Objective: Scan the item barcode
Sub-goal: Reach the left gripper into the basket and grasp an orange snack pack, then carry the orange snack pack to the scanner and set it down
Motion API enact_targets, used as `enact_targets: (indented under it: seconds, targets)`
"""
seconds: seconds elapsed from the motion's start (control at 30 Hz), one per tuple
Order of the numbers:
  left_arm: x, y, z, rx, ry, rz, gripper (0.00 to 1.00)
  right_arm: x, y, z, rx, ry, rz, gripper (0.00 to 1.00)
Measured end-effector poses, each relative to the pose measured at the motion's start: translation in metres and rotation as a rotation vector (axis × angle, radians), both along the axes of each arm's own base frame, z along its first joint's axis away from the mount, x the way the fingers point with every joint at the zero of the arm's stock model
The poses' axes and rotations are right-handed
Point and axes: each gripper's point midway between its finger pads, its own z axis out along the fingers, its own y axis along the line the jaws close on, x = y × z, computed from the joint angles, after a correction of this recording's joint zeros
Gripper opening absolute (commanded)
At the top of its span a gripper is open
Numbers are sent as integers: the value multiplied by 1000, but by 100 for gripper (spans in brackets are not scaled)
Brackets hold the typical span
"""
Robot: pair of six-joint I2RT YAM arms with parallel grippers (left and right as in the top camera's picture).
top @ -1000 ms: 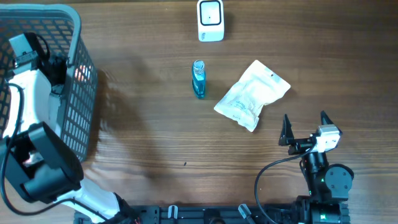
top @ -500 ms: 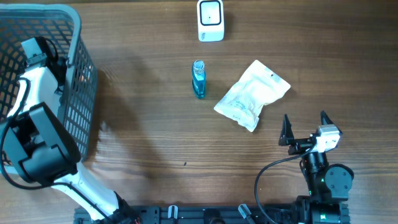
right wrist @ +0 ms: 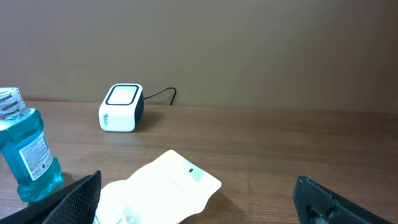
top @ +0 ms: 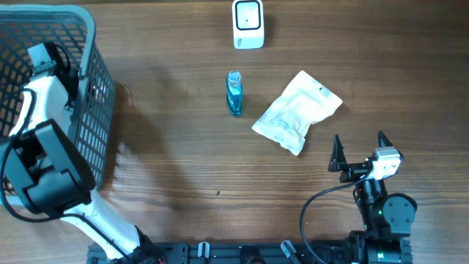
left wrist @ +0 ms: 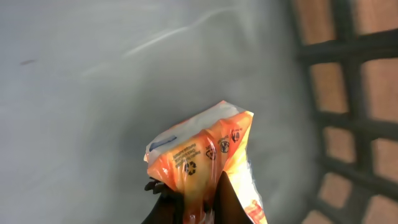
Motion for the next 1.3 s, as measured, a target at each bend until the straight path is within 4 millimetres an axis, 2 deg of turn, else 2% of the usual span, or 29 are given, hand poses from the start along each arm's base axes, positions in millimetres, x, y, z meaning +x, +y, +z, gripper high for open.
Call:
enact_targets:
  seconds: [0.1, 0.2, 0.27, 0.33, 0.4, 0.47, 0.53, 0.57, 0.63, 0.7, 0.77, 0.83, 0.9, 0.93, 1.0, 1.03, 1.17, 1.2, 1.3]
  targets:
    - [-20, 7, 6, 39, 64, 28, 4, 0, 0, 0, 0, 0, 0, 100]
    - [-31, 13, 27, 78, 61, 50, 4, 0, 0, 0, 0, 0, 0, 100]
    - [-32, 15, 58, 117, -2, 59, 4, 0, 0, 0, 0, 0, 0, 100]
    - [-32, 16, 102, 166, -100, 68, 4, 0, 0, 0, 0, 0, 0, 100]
    - [-35, 16, 151, 217, -220, 75, 4, 0, 0, 0, 0, 0, 0, 100]
    - [-45, 8, 216, 271, -387, 75, 4, 0, 0, 0, 0, 0, 0, 100]
    - [-60, -8, 269, 292, -535, 53, 4, 0, 0, 0, 0, 0, 0, 100]
    - [-67, -16, 288, 293, -591, 37, 4, 0, 0, 0, 0, 0, 0, 100]
    - [-88, -49, 334, 276, -739, -40, 4, 0, 0, 0, 0, 0, 0, 100]
    - [-103, -91, 366, 232, -856, -158, 4, 0, 0, 0, 0, 0, 0, 100]
    - [-112, -134, 378, 163, -911, -289, 4, 0, 0, 0, 0, 0, 0, 100]
    - [-117, -175, 370, 74, -889, -413, 4, 0, 0, 0, 0, 0, 0, 100]
    - [-118, -213, 351, -19, -821, -528, 4, 0, 0, 0, 0, 0, 0, 100]
    - [-118, -217, 348, -29, -809, -542, 4, 0, 0, 0, 0, 0, 0, 100]
    - [-114, -253, 312, -103, -666, -641, 4, 0, 0, 0, 0, 0, 0, 100]
    - [-112, -278, 290, -143, -581, -711, 4, 0, 0, 0, 0, 0, 0, 100]
    - [-101, -333, 236, -195, -401, -847, 4, 0, 0, 0, 0, 0, 0, 100]
    - [-101, -352, 219, -207, -349, -891, 4, 0, 0, 0, 0, 0, 0, 100]
    - [-102, -387, 185, -225, -253, -973, 4, 0, 0, 0, 0, 0, 0, 100]
